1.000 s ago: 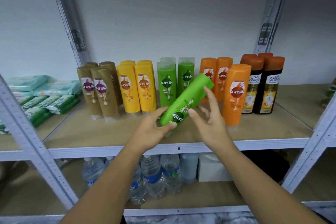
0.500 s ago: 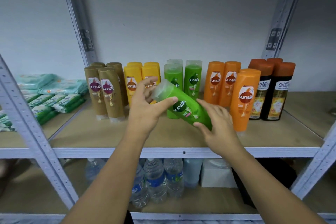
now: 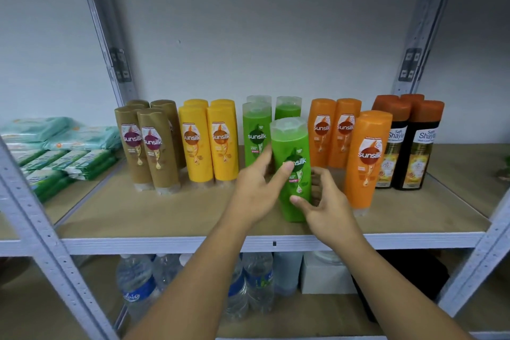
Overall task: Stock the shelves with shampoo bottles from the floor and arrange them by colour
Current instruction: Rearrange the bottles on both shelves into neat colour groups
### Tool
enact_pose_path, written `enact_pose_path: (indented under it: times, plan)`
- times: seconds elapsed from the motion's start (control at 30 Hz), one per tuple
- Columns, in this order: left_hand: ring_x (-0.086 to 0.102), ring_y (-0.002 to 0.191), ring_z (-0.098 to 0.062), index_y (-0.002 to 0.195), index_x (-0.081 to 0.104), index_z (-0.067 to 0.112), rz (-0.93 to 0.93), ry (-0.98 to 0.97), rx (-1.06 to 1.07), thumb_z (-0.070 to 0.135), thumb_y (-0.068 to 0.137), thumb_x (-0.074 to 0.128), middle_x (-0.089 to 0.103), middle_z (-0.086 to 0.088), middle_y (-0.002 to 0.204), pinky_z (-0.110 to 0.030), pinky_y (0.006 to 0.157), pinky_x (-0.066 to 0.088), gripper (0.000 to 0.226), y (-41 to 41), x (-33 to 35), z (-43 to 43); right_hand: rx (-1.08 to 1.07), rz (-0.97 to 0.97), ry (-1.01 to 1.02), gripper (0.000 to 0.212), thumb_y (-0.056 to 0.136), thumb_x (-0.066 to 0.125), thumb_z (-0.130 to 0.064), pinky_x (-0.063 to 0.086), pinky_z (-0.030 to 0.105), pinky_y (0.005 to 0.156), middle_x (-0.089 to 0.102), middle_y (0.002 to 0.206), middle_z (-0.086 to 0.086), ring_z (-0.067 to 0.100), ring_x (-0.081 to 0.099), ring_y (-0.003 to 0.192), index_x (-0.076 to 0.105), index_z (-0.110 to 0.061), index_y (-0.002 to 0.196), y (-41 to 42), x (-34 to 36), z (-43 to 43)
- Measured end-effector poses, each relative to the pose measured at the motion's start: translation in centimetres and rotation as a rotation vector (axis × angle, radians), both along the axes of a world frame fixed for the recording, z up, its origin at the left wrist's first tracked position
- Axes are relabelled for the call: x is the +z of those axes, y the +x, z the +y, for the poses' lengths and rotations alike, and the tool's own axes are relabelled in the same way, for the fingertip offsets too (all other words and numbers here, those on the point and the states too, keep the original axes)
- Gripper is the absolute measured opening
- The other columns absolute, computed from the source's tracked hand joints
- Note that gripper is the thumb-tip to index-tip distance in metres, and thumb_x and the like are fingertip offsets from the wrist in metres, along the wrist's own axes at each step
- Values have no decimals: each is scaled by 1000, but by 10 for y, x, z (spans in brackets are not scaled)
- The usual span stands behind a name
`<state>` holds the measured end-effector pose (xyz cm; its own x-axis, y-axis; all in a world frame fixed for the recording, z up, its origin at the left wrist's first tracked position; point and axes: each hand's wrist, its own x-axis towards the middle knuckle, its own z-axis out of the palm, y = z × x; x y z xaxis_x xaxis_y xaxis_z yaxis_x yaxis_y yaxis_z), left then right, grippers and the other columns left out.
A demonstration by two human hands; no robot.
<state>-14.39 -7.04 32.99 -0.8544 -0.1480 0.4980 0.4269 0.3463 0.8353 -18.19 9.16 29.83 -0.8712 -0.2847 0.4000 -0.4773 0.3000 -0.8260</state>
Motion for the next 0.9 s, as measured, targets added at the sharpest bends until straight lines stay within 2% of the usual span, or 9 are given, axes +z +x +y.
enact_pose_path:
  times: [0.07, 0.13, 0.2, 0.27, 0.33, 0.5, 0.6, 0.8, 0.9]
  plan:
    - [49, 129, 8, 148, 46, 35, -62, -208, 17, 41, 101, 56, 52, 28, 141, -27, 110, 44, 48, -2, -12, -6, -2, -31, -28, 57, 84, 81, -19, 55, 23, 89, 65, 116, -24, -8, 62, 105, 48, -34, 128, -4, -2, 1]
    - [42, 131, 11, 150, 45, 31, -121, -406, 46, 39, 102, 55, 46, 27, 144, -19, 112, 37, 50, -4, -25, -15, -11, -56, -48, 57, 84, 81, -18, 55, 22, 89, 64, 116, -24, -10, 61, 105, 47, -33, 128, -8, -4, 2]
    - [39, 140, -1, 151, 44, 25, -178, -569, 75, 37, 102, 54, 45, 13, 152, -16, 114, 30, 52, -7, -39, -24, -19, -72, -53, 56, 85, 80, -17, 53, 17, 87, 62, 113, -24, -15, 59, 103, 45, -31, 127, -12, -4, 3]
    - [39, 144, -11, 152, 44, 21, -250, -671, 119, 38, 103, 53, 44, 4, 155, -23, 117, 31, 53, -10, -49, -31, -17, -73, -39, 55, 86, 79, -18, 48, 10, 84, 60, 112, -26, -19, 57, 102, 43, -30, 125, -15, -2, 3]
    - [46, 140, -15, 149, 48, 22, -304, -711, 153, 42, 102, 51, 49, 3, 152, -31, 112, 40, 52, -10, -55, -37, -11, -69, -24, 55, 86, 79, -18, 47, 11, 86, 59, 112, -26, -17, 57, 103, 41, -31, 124, -18, -1, 2]
    - [63, 110, -23, 132, 57, 22, -348, -780, 175, 52, 95, 47, 66, -2, 128, -39, 87, 53, 48, -6, -59, -42, -12, -97, 129, 58, 86, 79, -16, 51, 32, 95, 62, 119, -16, 8, 62, 110, 39, -33, 126, -24, -5, 1]
    - [62, 104, -23, 124, 60, 16, -331, -804, 174, 45, 99, 51, 66, -2, 124, -39, 84, 51, 39, -7, -61, -42, -47, -106, 214, 58, 86, 76, -13, 51, 39, 95, 65, 120, -8, 17, 62, 109, 40, -31, 128, -26, -10, -1]
    - [60, 103, -19, 130, 59, 22, -325, -820, 198, 46, 100, 51, 66, 2, 123, -31, 80, 48, 40, -7, -60, -43, -121, -68, 151, 59, 86, 76, -14, 53, 45, 97, 68, 120, -5, 20, 65, 112, 42, -33, 130, -42, -20, -19]
    - [61, 101, -20, 123, 61, 18, -319, -828, 220, 47, 99, 51, 68, 0, 118, -38, 83, 51, 39, -10, -63, -49, -146, -44, 136, 58, 87, 75, -14, 53, 45, 97, 69, 122, -2, 23, 64, 114, 43, -31, 131, -53, -23, -28]
